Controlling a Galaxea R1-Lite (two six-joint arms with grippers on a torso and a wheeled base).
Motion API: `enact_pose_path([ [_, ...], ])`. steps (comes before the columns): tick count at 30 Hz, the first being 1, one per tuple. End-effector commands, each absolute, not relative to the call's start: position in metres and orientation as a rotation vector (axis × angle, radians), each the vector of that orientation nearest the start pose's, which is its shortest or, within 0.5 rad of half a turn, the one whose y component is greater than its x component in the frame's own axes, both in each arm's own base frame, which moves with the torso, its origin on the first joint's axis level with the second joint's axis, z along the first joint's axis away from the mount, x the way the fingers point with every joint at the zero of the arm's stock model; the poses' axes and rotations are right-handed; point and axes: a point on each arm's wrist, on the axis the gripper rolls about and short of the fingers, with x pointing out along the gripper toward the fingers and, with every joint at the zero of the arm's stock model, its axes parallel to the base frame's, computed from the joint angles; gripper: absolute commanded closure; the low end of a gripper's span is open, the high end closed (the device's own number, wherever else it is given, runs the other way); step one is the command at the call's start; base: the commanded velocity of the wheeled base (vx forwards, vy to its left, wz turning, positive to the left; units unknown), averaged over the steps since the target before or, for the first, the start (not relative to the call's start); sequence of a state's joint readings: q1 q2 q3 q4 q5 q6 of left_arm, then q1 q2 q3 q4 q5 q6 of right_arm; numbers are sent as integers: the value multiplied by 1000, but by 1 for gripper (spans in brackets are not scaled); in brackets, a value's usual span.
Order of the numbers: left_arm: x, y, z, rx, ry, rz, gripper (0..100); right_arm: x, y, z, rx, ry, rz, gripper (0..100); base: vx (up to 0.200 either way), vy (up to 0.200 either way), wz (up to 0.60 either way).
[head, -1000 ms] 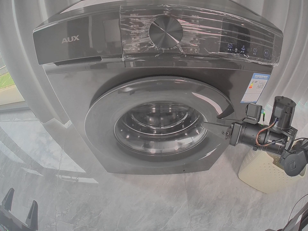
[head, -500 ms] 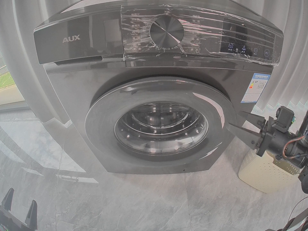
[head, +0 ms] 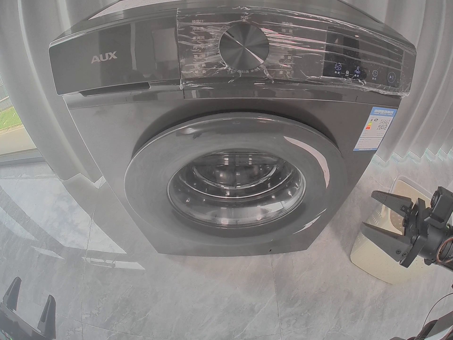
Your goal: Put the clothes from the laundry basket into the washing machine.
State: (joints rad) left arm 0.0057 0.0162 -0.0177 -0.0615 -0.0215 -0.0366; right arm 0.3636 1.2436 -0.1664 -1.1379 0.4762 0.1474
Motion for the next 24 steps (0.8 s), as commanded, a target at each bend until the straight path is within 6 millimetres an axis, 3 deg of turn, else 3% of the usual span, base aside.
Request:
enact_pose_path([
  [1,-23,-1,82,-36,-63,-16,0,136,58,168,102,-2,813,0,0,0,0],
  [9,-23,-1,82,-34,-63,-18,0,131,30,161,-10,-37,624,0,0,0,0],
  [16,-23,-1,82,-34,-63,-18,0,111,12,165,-38,-107,494,0,0,0,0],
  [20,-23,-1,82,-36,-63,-18,0,94,5,167,-49,-125,417,0,0,0,0],
  [24,-23,-1,82,-36,-63,-18,0,64,5,165,-55,-145,402,0,0,0,0],
])
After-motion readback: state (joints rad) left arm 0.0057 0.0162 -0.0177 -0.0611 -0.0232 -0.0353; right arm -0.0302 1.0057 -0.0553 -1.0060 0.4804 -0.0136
